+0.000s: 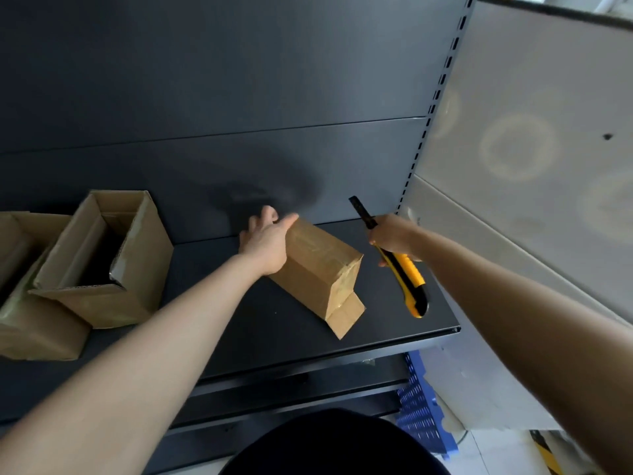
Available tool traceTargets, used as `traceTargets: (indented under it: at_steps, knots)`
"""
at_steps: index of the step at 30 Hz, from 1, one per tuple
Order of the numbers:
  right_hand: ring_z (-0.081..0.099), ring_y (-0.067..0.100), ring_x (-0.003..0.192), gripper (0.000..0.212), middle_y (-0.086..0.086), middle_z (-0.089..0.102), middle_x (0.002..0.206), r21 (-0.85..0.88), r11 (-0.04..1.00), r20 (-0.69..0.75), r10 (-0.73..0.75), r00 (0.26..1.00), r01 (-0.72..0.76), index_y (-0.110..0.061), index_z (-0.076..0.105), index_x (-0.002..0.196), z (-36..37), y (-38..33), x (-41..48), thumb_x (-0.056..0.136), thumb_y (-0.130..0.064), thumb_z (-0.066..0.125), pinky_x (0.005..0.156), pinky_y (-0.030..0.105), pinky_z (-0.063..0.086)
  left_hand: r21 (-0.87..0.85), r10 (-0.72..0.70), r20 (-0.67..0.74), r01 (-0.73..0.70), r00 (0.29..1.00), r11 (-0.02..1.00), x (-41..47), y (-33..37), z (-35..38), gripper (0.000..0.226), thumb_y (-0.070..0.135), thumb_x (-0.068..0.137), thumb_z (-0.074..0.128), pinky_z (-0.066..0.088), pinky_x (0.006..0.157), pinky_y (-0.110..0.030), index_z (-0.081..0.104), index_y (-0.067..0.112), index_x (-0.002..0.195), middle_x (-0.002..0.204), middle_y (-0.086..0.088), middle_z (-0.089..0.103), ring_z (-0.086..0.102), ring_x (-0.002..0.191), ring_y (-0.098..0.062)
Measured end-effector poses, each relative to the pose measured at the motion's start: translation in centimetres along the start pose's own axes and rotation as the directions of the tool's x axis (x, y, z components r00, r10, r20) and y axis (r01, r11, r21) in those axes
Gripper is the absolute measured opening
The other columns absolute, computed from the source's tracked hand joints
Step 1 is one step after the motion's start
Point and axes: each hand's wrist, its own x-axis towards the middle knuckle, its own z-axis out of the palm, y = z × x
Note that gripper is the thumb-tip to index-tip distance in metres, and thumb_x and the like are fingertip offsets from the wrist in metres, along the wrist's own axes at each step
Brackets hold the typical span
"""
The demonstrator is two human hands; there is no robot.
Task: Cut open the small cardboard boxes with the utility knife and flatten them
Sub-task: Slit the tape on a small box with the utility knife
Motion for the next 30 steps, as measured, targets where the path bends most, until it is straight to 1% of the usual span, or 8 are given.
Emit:
traceTargets:
  at_steps: [2, 5, 9, 13, 16, 21, 25, 30]
  knots:
    - [0.054, 0.015, 0.058, 0.028, 0.005, 0.054, 0.075, 0.08, 0.997, 0.068, 0.013, 0.998, -0.019, -0.003, 0.055, 0.119, 0.9, -0.3, 0.0, 0.097, -0.011, 0.041, 0.048, 0.022, 0.049, -0.117, -0.185, -0.144, 0.169, 0.972, 0.979, -0.5, 1.1, 0.5, 0.051, -0.001, 0.088, 0.046, 0.044, 0.084, -0.041, 0.035, 0.015, 0.135, 0.131, -0.012, 0.031, 0.042, 0.113, -0.032]
    - [0.056, 0.015, 0.058, 0.033, 0.005, 0.055, 0.075, 0.161, 0.984, 0.148, 0.057, 0.987, -0.08, 0.004, 0.052, 0.125, 1.8, -0.6, -0.2, 0.098, -0.013, 0.043, 0.043, 0.019, 0.049, -0.338, -0.354, -0.015, 0.328, 0.935, 0.882, -1.0, 1.9, 1.2, 0.045, 0.034, 0.096, 0.043, 0.04, 0.07, -0.037, 0.029, 0.009, 0.131, 0.129, -0.015, 0.046, 0.053, 0.107, -0.033]
    - [0.059, 0.024, 0.063, 0.031, 0.012, 0.07, 0.096, 0.284, 0.935, 0.415, 0.077, 0.906, -0.21, -0.001, 0.054, 0.123, 1.6, -0.7, -0.7, 0.1, -0.019, 0.044, 0.063, 0.034, 0.053, -0.476, -0.237, 0.123, 0.267, 0.964, 0.838, -1.4, 1.5, 1.4, 0.105, 0.057, 0.078, 0.066, 0.042, 0.092, -0.037, 0.007, 0.009, 0.149, 0.151, -0.012, 0.025, 0.04, 0.131, -0.03]
    - [0.06, 0.025, 0.059, 0.03, 0.014, 0.066, 0.088, 0.287, 0.945, 0.24, 0.091, 0.966, -0.16, 0.002, 0.047, 0.123, 2.2, -1.4, -0.3, 0.102, -0.017, 0.037, 0.055, 0.033, 0.053, -0.458, -0.046, 0.154, 0.112, 0.987, 0.882, -1.4, 1.1, 1.2, 0.076, 0.029, 0.085, 0.068, 0.035, 0.101, -0.031, 0.026, 0.013, 0.147, 0.152, -0.005, 0.026, 0.037, 0.133, -0.023]
    - [0.058, 0.02, 0.055, 0.027, 0.01, 0.059, 0.079, 0.168, 0.985, 0.136, 0.002, 0.991, -0.025, -0.003, 0.046, 0.119, 2.6, -1.7, 0.1, 0.102, -0.019, 0.032, 0.054, 0.029, 0.053, -0.462, 0.057, 0.136, 0.013, 0.989, 0.887, -1.6, 1.3, 0.9, 0.062, 0.026, 0.09, 0.063, 0.039, 0.101, -0.032, 0.034, 0.022, 0.144, 0.151, 0.001, 0.027, 0.04, 0.129, -0.022]
    - [0.063, 0.024, 0.071, 0.024, 0.003, 0.057, 0.078, -0.229, 0.956, 0.067, -0.176, 0.982, 0.186, -0.013, 0.053, 0.113, 2.0, -1.1, 0.4, 0.101, -0.021, 0.034, 0.062, 0.032, 0.046, -0.147, -0.039, 0.279, 0.083, 0.959, 0.986, -2.2, 1.9, 1.7, 0.127, 0.061, 0.06, 0.077, 0.023, 0.109, -0.047, -0.005, 0.026, 0.15, 0.15, -0.007, 0.012, 0.015, 0.139, -0.031]
    - [0.056, 0.022, 0.096, 0.035, -0.005, 0.053, 0.089, -0.623, 0.726, 0.108, -0.29, 0.951, 0.293, -0.03, 0.052, 0.112, 0.7, -0.9, -0.4, 0.1, -0.049, 0.024, 0.069, 0.03, 0.036, -0.221, 0.052, 0.182, -0.011, 0.982, 0.975, -1.9, 0.9, 2.2, 0.118, 0.036, 0.061, 0.08, 0.016, 0.108, -0.039, 0.0, 0.021, 0.147, 0.153, -0.006, 0.018, 0.019, 0.139, -0.024]
    - [0.053, 0.015, 0.087, 0.029, -0.007, 0.06, 0.11, -0.816, 0.405, 0.226, -0.433, 0.872, 0.413, -0.035, 0.047, 0.126, -0.3, -2.2, -1.4, 0.104, -0.035, 0.028, 0.054, 0.024, 0.031, -0.368, 0.139, 0.199, -0.057, 0.97, 0.928, -1.8, -1.0, 2.1, 0.116, 0.032, 0.062, 0.081, 0.017, 0.11, -0.036, 0.0, 0.033, 0.144, 0.153, 0.016, 0.02, 0.021, 0.136, -0.016]
